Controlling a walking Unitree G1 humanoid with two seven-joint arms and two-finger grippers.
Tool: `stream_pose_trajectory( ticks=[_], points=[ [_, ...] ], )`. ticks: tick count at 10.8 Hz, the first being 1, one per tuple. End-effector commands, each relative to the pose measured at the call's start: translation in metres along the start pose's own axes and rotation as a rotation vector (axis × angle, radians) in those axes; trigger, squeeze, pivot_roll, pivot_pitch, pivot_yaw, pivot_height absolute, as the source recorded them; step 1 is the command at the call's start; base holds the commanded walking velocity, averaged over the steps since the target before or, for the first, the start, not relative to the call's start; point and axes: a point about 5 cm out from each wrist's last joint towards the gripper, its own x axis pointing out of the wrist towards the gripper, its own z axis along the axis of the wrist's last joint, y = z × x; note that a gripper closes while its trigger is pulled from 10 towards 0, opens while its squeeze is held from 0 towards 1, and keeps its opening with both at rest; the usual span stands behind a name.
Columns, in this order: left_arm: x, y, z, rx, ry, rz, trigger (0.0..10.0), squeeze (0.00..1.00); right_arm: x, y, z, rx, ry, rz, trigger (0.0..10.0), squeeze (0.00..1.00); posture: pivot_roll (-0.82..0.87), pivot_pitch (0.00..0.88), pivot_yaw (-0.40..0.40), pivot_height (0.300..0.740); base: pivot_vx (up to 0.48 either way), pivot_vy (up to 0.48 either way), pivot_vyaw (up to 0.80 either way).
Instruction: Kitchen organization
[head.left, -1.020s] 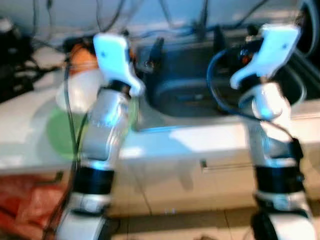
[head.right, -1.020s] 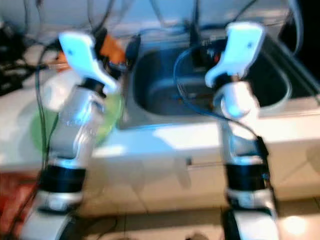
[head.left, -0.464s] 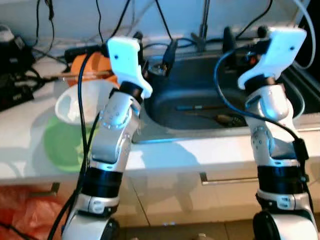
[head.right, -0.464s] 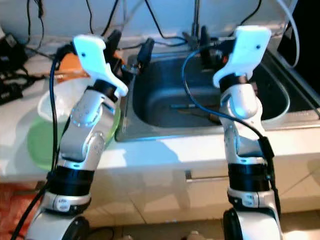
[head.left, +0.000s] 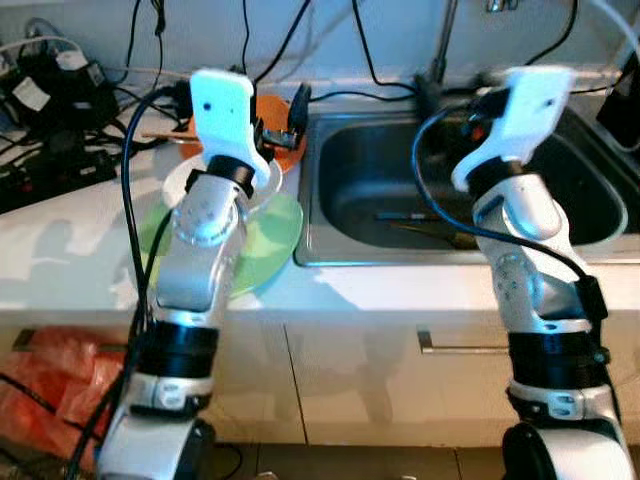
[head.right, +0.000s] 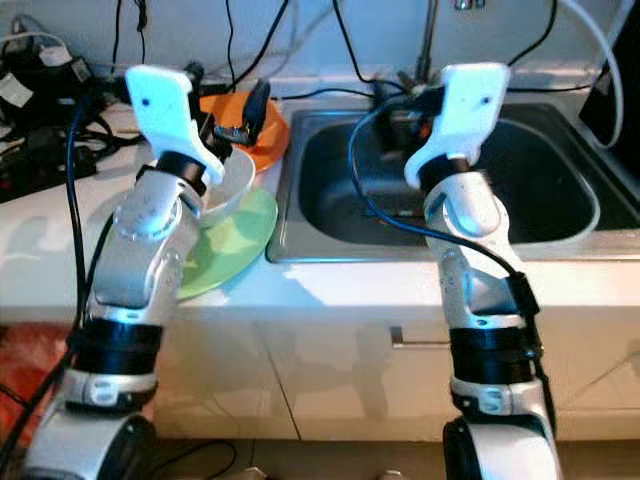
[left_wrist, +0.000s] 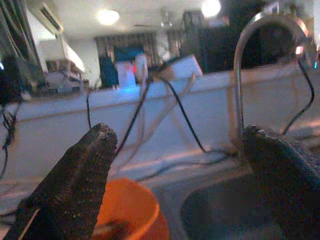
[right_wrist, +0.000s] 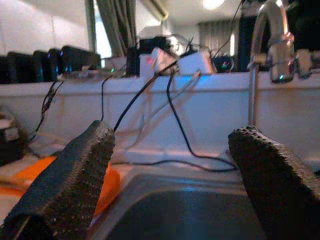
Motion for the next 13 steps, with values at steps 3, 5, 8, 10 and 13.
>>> stream_pose_trajectory(
  ticks=[3, 5, 8, 10, 13],
  points=[
    [-0.001, 0.001, -0.012, 0.036, 0.088, -0.018, 10.0, 0.0, 0.0, 0.005, 0.001, -0.016, 0.069, 0.091, 10.0, 0.0, -0.02, 0.086, 0.074, 0.74, 0.0, 0.0, 0.0],
    [-0.006, 0.003, -0.021, 0.101, 0.205, -0.08, 10.0, 0.0, -0.006, 0.013, 0.0, 0.029, 0.122, 0.192, 10.0, 0.0, -0.01, 0.091, 0.072, 0.74, 0.0, 0.0, 0.0],
    [-0.019, 0.018, -0.013, 0.197, 0.289, -0.159, 10.0, 0.0, -0.025, 0.022, 0.001, 0.038, 0.232, 0.448, 10.0, 0.0, 0.0, 0.097, 0.067, 0.74, 0.0, 0.0, 0.0],
    [-0.021, 0.022, -0.002, 0.196, 0.297, -0.192, 10.0, 0.0, -0.028, 0.02, 0.0, 0.02, 0.261, 0.469, 10.0, 0.0, 0.01, 0.094, 0.065, 0.74, 0.0, 0.0, 0.0],
    [-0.035, 0.017, -0.013, 0.223, 0.422, -0.368, 10.0, 0.0, -0.031, 0.027, -0.004, 0.01, 0.288, 0.521, 10.0, 0.0, 0.02, 0.095, 0.066, 0.74, 0.0, 0.0, 0.0]
  ],
)
